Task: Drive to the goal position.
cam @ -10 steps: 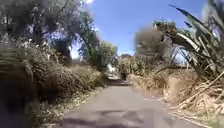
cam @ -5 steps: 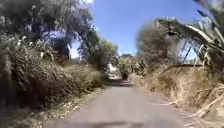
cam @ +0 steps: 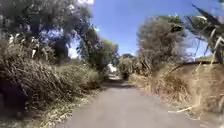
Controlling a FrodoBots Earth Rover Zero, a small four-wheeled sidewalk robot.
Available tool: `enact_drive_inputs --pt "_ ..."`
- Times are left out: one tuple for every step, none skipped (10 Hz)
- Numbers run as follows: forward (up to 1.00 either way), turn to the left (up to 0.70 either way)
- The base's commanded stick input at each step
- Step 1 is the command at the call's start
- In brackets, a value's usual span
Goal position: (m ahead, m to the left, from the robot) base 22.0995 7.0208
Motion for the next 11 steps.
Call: enact_drive_inputs --pt "0.85 0.00" --pt "0.85 0.00" --pt "0.85 0.00" --pt "0.85 0.00" --pt "0.85 0.00" --pt "0.85 0.00" --pt "0.85 0.00" --pt "0.85 0.00" --pt "0.85 0.00" --pt "0.85 0.00" --pt "0.85 0.00"
